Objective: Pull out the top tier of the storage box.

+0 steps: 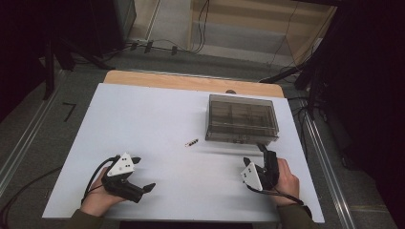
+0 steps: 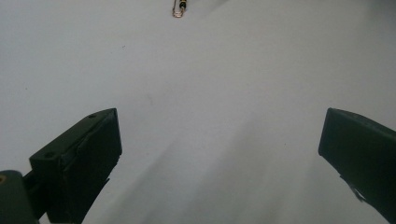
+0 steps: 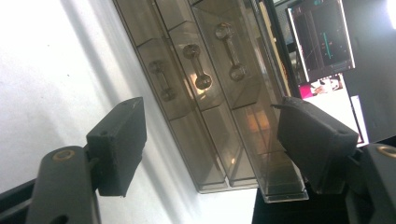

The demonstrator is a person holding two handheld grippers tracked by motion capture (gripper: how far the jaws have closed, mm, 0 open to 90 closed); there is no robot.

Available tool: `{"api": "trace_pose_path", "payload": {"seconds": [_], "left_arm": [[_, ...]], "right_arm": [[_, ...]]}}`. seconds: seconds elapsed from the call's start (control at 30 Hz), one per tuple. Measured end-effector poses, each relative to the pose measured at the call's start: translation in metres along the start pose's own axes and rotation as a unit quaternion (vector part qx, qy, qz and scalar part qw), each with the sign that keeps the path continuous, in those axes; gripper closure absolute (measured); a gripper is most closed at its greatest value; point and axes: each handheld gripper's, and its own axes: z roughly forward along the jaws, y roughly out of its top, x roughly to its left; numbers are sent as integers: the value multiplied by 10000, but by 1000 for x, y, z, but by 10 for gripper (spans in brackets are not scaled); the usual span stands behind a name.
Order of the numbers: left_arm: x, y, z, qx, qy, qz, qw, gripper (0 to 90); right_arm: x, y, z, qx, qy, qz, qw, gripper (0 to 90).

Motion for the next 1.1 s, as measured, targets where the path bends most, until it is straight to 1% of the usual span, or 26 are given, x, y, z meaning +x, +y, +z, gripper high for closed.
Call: {"api": "trace_pose_path", "payload": {"seconds": [0.07, 0.13, 0.2, 0.27, 0.3, 0.4, 0.43, 0.57, 0.6, 0.67, 0.77, 0.83, 1.0, 1.07, 1.1], "left_arm": [[0, 0, 0, 26, 25, 24, 10000, 0], [0, 0, 0, 30, 30, 26, 10000, 0], [-1, 0, 0, 22, 31, 29, 10000, 0], [-1, 0, 0, 30, 26, 23, 10000, 0], [0, 0, 0, 44, 25, 28, 10000, 0], [0, 0, 0, 53, 45, 33, 10000, 0], [0, 0, 0, 54, 50, 41, 10000, 0], [0, 0, 0, 41, 47, 35, 10000, 0], [0, 0, 0, 47, 52, 38, 10000, 0], [0, 0, 0, 47, 61, 36, 10000, 0], [0, 1, 0, 16, 74, 39, 10000, 0], [0, 1, 0, 14, 73, 38, 10000, 0], [0, 1, 1, 3, 74, 24, 10000, 0], [0, 1, 1, 4, 67, 29, 10000, 0], [0, 1, 1, 6, 65, 33, 10000, 0]], "right_arm": [[0, 0, 0, -13, 116, 99, 9999, 215], [0, 1, 1, -11, 164, 194, 9997, 208], [0, 1, 1, -12, 269, 291, 9992, 201], [0, 1, 1, 2, 324, 337, 9989, 199], [0, 1, 1, 0, 362, 410, 9985, 195], [-2, 1, 2, 18, 510, 652, 9966, 184], [-2, 1, 3, 5, 589, 767, 9953, 180], [-4, 0, 3, 25, 728, 969, 9926, 172], [-5, 0, 3, 29, 781, 981, 9921, 171], [-6, 0, 4, 46, 850, 1114, 9901, 170], [-7, 0, 4, 60, 937, 1216, 9881, 168], [-8, 0, 3, 93, 986, 1317, 9863, 167], [-11, -1, 4, 60, 1175, 1610, 9799, 165], [-13, -2, 4, 46, 1250, 1773, 9762, 164], [-13, -3, 4, 52, 1294, 1880, 9736, 164]]}}
